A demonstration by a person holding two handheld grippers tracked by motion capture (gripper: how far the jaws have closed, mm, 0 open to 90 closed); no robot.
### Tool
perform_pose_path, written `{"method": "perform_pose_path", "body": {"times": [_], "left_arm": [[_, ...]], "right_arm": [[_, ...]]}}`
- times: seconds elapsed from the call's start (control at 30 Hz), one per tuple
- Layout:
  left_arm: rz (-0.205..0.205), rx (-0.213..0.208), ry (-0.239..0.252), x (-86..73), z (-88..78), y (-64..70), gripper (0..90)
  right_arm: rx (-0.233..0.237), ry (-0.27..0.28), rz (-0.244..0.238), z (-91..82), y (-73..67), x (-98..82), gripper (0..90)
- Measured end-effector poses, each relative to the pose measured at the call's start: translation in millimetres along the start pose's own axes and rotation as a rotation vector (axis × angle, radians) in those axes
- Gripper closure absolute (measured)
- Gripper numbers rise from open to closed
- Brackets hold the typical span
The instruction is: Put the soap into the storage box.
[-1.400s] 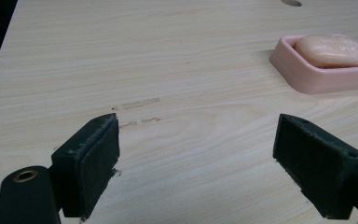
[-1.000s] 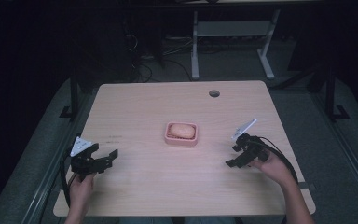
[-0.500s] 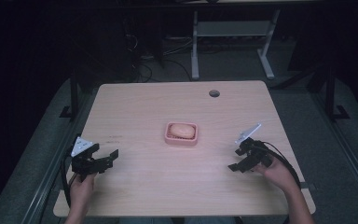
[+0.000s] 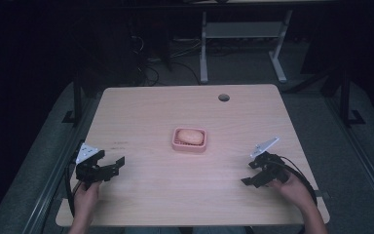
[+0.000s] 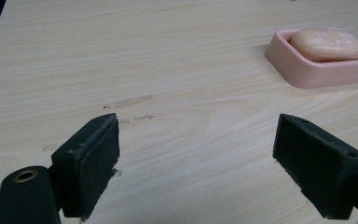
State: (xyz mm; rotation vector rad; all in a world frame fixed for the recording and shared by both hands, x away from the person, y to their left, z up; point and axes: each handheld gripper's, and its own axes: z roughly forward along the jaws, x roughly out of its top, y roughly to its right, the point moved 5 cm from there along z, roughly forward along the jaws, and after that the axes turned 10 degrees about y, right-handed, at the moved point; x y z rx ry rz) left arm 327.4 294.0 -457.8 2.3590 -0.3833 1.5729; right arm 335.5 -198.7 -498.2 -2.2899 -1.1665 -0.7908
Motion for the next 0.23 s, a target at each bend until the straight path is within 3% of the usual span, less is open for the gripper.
{"method": "perform_pose_path", "body": {"times": [0.23], "left_arm": [[0.009,-0.004,0.000,0.7,1.0,0.6,14.2]], "right_arm": [[-0.032,0.051,0.011,-7.5,-12.8,-5.0,22.6]]}}
